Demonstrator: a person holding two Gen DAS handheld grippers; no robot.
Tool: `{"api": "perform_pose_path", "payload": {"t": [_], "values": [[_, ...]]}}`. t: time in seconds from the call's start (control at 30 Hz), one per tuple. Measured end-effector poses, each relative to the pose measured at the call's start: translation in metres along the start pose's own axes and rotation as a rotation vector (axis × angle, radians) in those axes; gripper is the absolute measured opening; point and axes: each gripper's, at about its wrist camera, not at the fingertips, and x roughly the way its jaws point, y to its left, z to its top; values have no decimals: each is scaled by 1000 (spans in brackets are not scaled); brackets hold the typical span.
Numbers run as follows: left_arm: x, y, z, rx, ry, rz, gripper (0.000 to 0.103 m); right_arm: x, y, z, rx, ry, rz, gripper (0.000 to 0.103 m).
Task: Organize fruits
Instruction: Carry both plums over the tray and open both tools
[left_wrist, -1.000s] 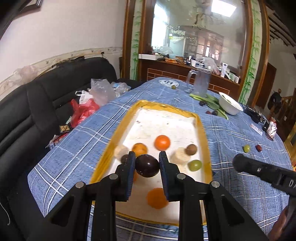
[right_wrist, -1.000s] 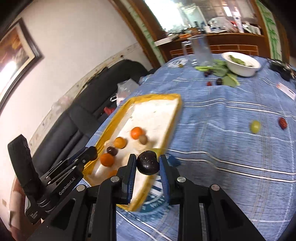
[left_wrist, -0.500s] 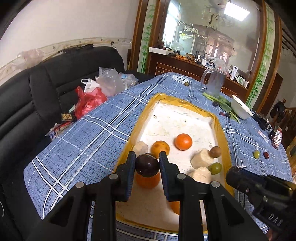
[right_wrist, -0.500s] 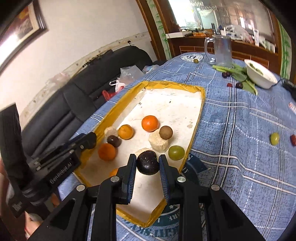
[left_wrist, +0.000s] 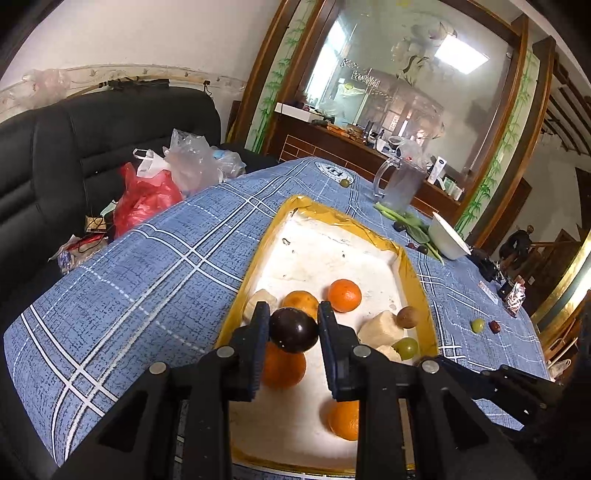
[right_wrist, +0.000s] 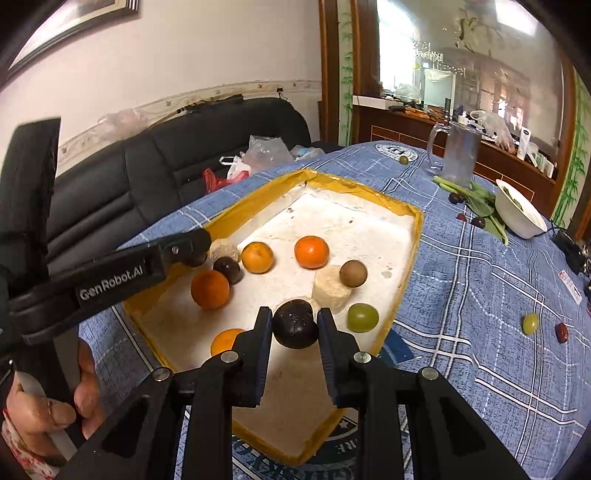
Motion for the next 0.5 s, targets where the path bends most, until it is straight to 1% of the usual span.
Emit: {"api": "perform_pose_path", "payload": {"t": [0.07, 0.13, 0.27, 0.5], "values": [[2, -1, 0, 8, 4, 14, 25, 4, 0, -2, 0, 11, -2, 28], [3, -1, -1, 11, 1, 11, 25, 6, -3, -3, 13, 16, 0, 28], [1, 1, -3, 1, -15, -40, 26, 7, -5, -5, 20, 17, -1, 28], [-8, -1, -4, 19, -51, -78, 26, 7, -3, -7, 23, 13, 4, 28]]}}
